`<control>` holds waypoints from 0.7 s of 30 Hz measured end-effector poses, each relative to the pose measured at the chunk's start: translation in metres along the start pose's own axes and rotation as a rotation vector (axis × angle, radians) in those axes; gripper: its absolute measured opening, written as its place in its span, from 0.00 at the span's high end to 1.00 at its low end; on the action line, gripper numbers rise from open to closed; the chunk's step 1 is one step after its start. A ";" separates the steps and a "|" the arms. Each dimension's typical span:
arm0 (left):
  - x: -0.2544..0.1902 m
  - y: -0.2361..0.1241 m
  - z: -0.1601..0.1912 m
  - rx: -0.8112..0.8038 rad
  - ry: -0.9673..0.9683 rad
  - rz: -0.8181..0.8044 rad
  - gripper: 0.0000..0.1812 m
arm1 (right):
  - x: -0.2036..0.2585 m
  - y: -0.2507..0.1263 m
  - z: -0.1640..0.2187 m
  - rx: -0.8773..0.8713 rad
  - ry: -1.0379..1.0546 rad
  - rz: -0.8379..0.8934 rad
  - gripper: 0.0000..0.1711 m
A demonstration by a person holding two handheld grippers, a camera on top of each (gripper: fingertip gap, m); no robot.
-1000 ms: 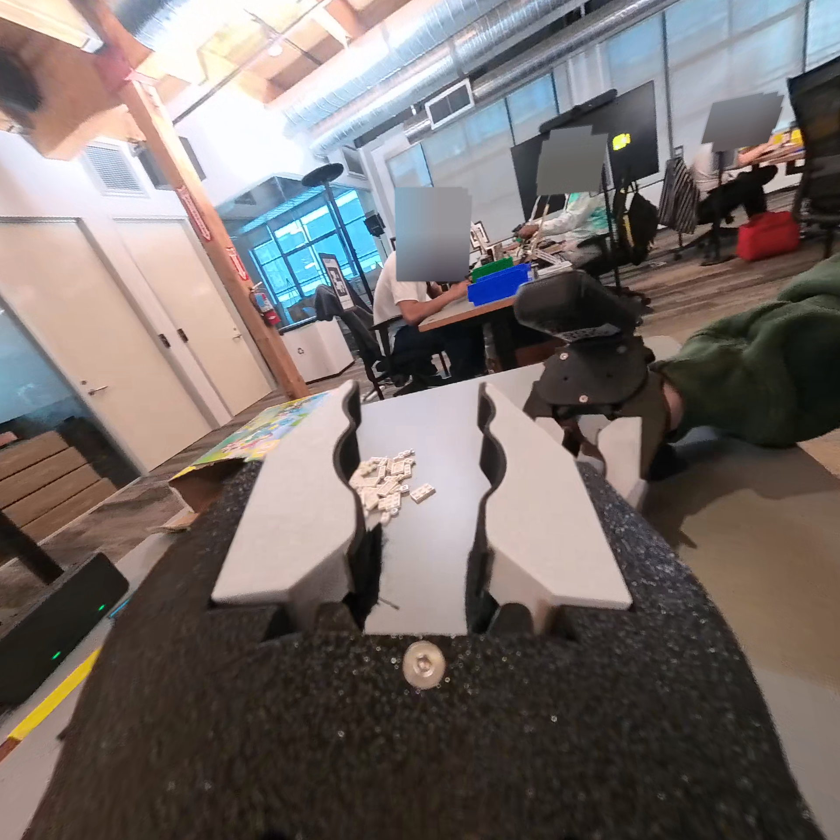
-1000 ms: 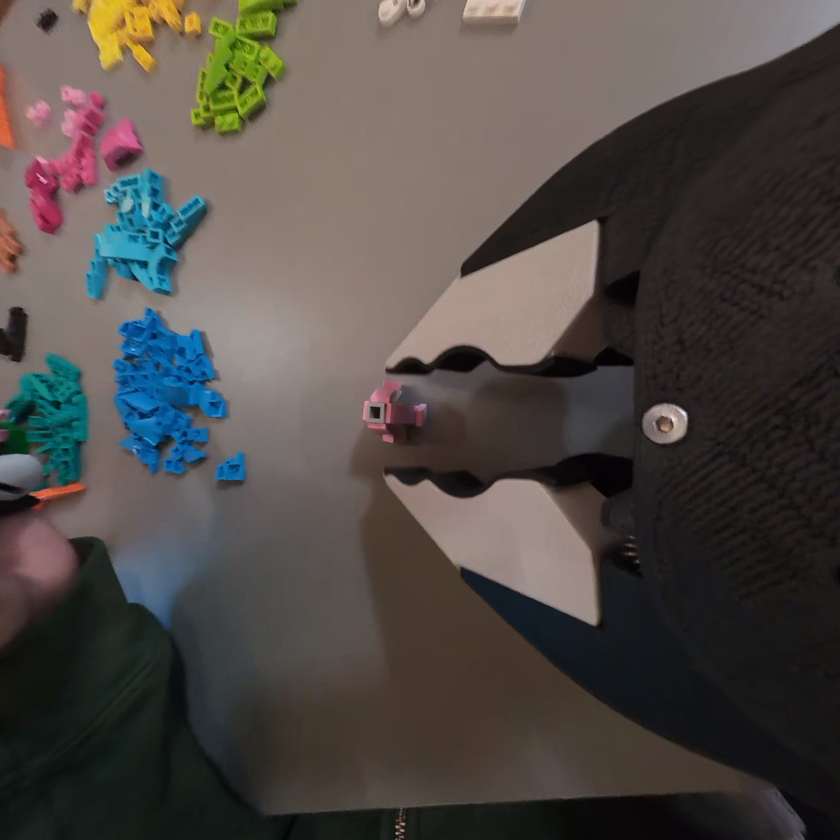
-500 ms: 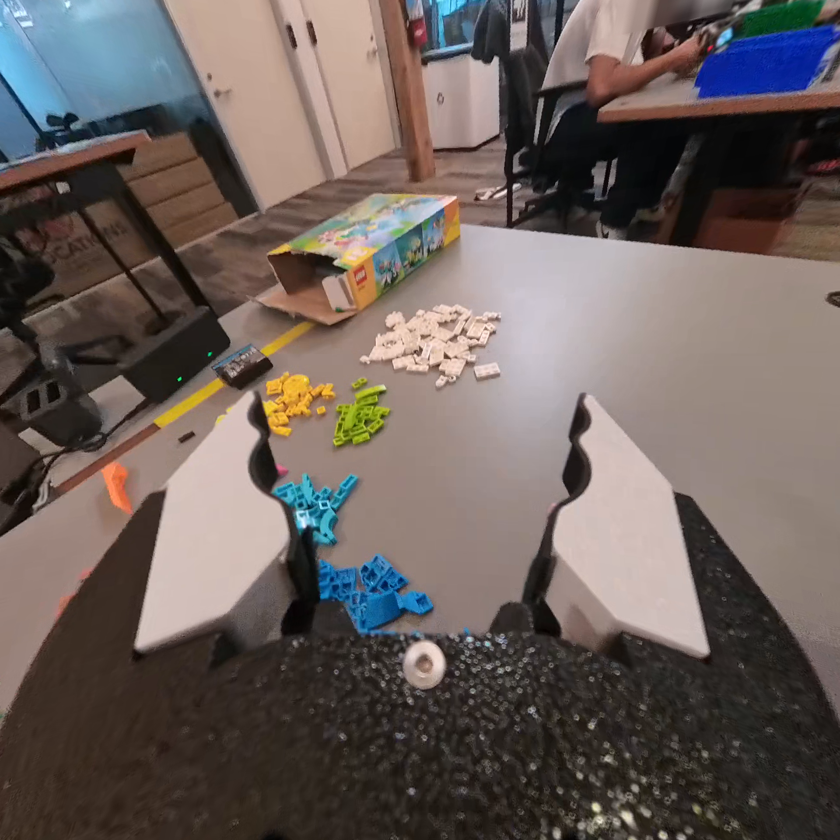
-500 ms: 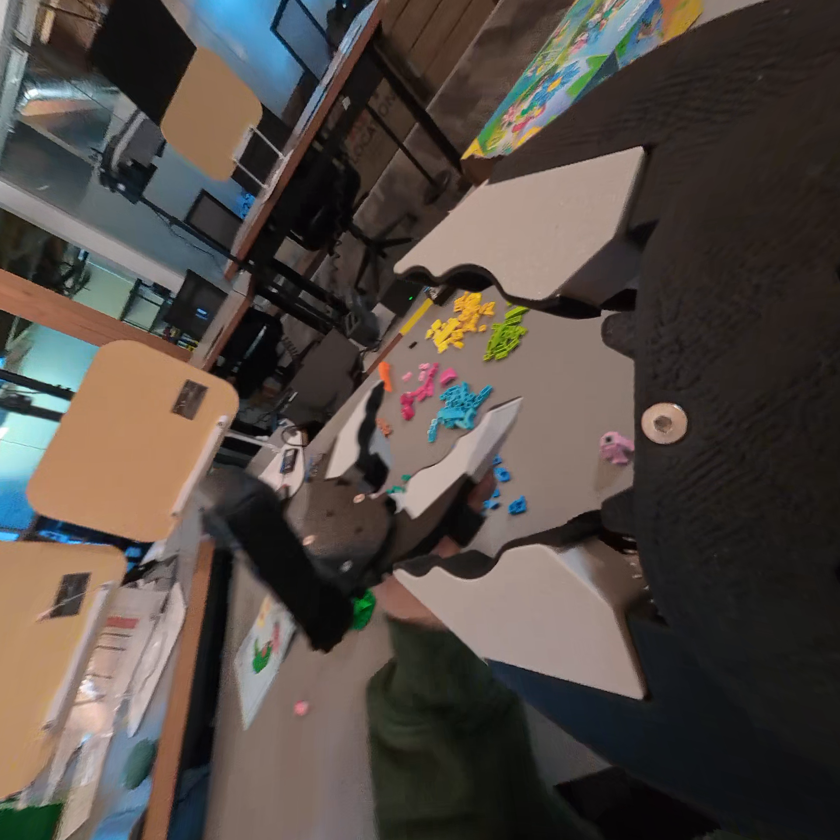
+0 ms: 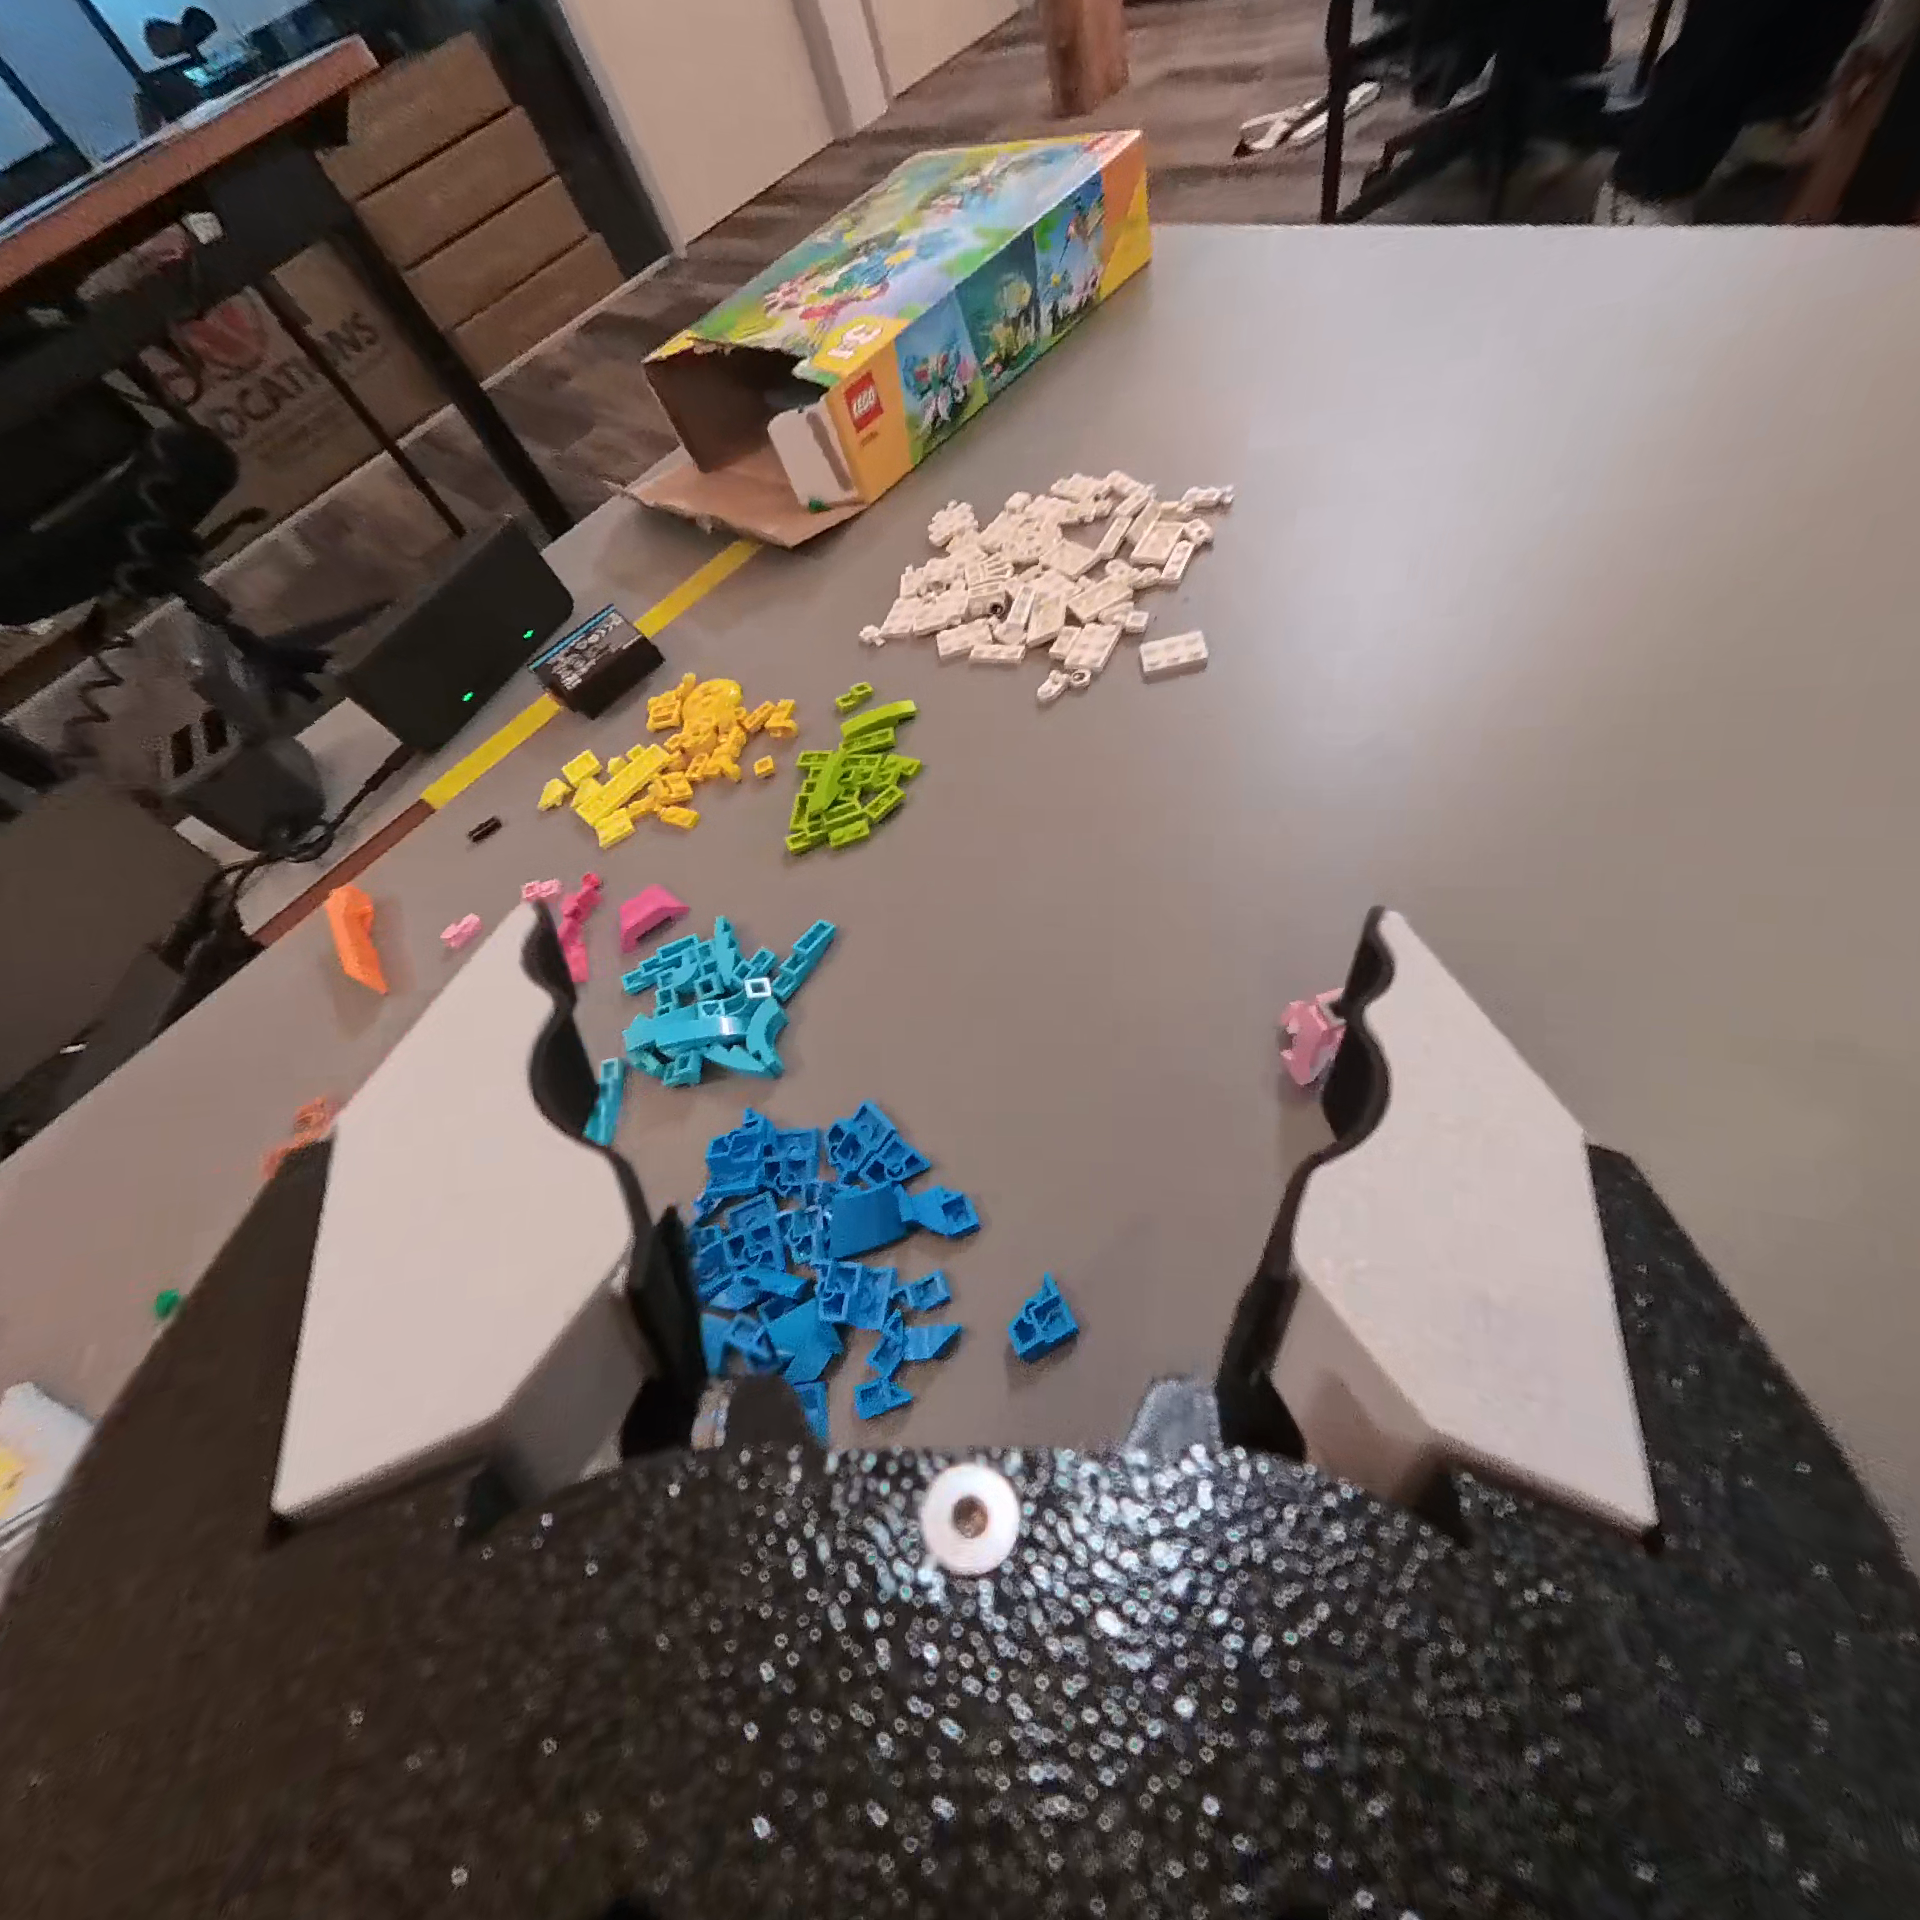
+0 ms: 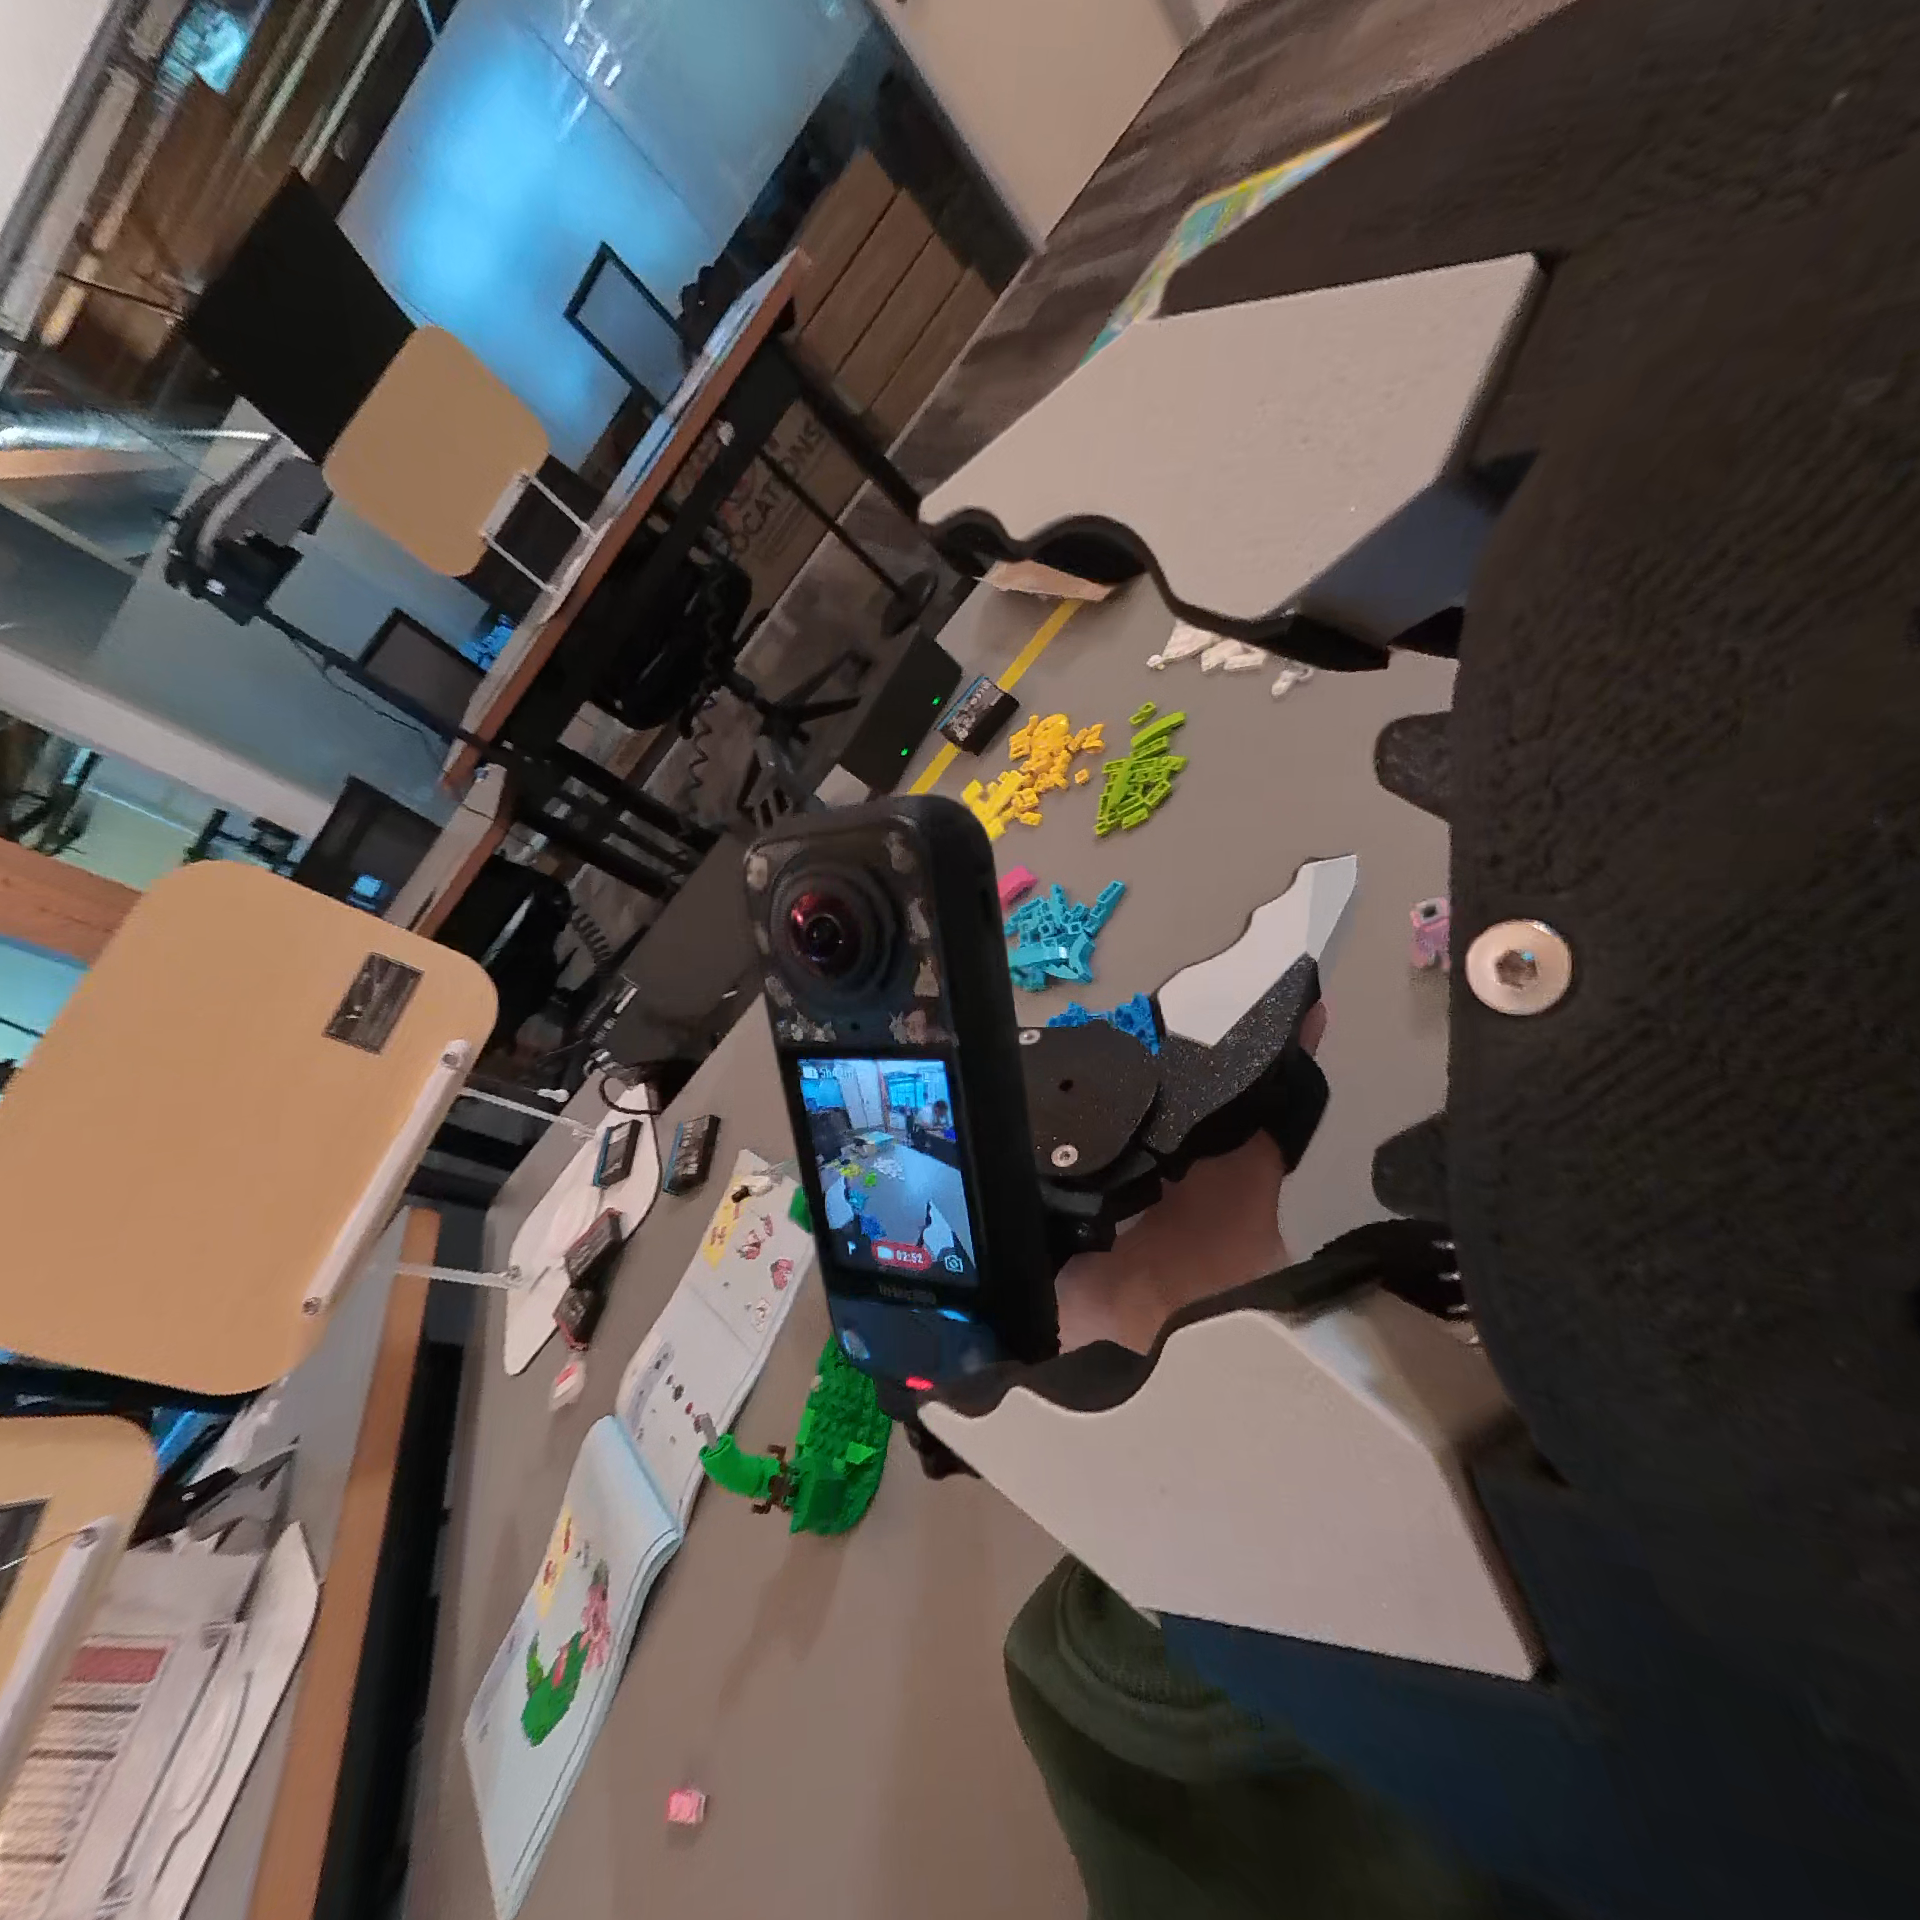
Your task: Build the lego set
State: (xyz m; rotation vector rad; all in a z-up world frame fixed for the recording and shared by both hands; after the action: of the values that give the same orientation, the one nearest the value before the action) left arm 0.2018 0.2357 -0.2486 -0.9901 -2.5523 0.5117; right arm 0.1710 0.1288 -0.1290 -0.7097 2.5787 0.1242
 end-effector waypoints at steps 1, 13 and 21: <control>0.000 -0.001 0.000 0.002 0.009 -0.007 0.22 | 0.001 0.000 0.001 0.008 0.004 -0.003 0.13; 0.025 0.008 0.010 -0.073 -0.086 0.044 0.22 | -0.097 0.001 0.050 0.060 0.136 0.208 0.16; 0.069 0.041 -0.019 -0.243 -0.045 0.018 0.23 | -0.177 0.103 0.126 0.207 0.240 0.131 0.33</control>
State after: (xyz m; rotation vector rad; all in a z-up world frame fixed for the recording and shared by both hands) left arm 0.1856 0.3160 -0.2370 -1.0944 -2.6943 0.2342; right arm 0.3053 0.3251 -0.1642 -0.5053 2.8120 -0.1966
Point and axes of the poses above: each gripper's, where its closed fingertips meet, y out along the fingers, z out of its underside, x = y × z across the jaws, the point moved 1 cm from there along -y, back along the fingers, and after that the axes turned 12 degrees about z, right-handed, at the moved point
